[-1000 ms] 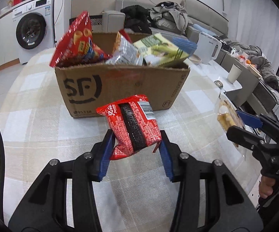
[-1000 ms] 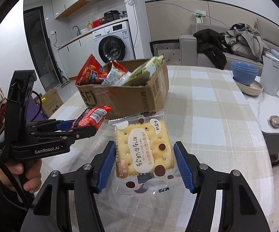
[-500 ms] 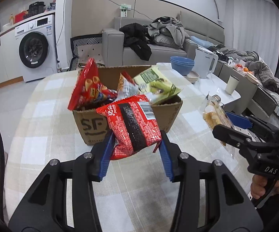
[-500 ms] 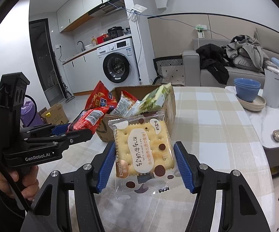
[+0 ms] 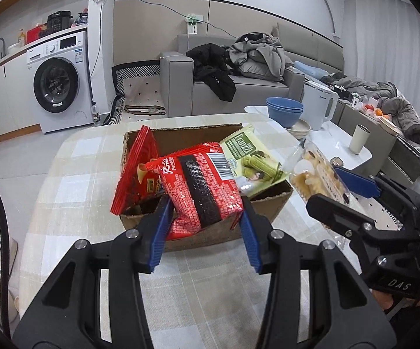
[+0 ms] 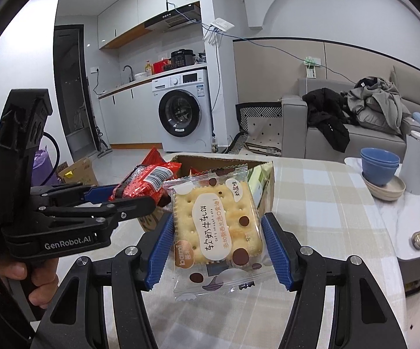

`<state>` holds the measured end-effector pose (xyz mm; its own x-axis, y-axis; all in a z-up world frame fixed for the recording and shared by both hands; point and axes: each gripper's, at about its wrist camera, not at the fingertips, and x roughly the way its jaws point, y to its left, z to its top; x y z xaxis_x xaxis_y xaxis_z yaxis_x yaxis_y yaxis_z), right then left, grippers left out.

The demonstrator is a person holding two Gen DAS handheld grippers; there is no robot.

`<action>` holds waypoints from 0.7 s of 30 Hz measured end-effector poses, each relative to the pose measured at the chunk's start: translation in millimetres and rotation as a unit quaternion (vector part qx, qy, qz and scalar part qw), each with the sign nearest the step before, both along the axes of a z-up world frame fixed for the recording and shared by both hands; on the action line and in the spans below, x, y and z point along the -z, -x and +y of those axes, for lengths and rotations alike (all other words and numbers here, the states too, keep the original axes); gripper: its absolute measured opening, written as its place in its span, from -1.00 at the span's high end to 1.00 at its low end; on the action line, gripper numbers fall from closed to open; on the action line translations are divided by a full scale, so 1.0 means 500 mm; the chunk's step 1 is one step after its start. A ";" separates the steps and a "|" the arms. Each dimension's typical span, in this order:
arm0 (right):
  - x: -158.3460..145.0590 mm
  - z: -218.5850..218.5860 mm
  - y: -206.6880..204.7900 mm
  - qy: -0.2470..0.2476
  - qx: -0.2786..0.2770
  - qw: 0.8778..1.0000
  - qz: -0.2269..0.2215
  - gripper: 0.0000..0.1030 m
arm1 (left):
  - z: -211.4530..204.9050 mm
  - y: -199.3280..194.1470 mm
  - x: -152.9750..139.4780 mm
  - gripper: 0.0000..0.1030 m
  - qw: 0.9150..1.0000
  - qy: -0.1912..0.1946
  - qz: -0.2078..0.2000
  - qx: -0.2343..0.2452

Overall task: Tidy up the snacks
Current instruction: 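Lower the wafer packet into the box with the left tool while the right tool lowers the bun in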

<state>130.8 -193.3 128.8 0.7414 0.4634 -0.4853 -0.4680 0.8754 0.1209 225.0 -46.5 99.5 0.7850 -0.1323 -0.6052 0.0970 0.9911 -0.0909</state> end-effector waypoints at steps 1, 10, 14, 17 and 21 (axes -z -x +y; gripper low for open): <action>0.000 0.003 -0.007 -0.002 -0.002 1.000 0.000 -0.21 | 0.002 -0.011 0.001 0.17 1.000 0.000 0.001 -0.001; 0.001 0.031 -0.066 0.001 0.000 1.000 0.003 -0.21 | 0.000 -0.087 0.021 0.17 1.000 -0.006 0.008 -0.010; 0.011 0.040 -0.093 0.006 0.004 1.000 0.011 -0.21 | -0.006 -0.110 0.029 0.17 1.000 -0.022 0.005 -0.011; 0.021 0.050 -0.113 0.014 0.005 1.000 0.018 -0.21 | -0.008 -0.126 0.034 0.17 0.999 -0.031 0.006 -0.009; 0.027 0.067 -0.137 0.032 0.007 0.999 0.013 -0.21 | -0.010 -0.151 0.041 0.17 0.999 -0.043 0.005 -0.012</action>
<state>199.2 -159.9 115.1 0.7340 0.4198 -0.5338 -0.4528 0.8884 0.0761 300.8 -51.3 78.8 0.7805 -0.0606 -0.6222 0.0727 0.9973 -0.0059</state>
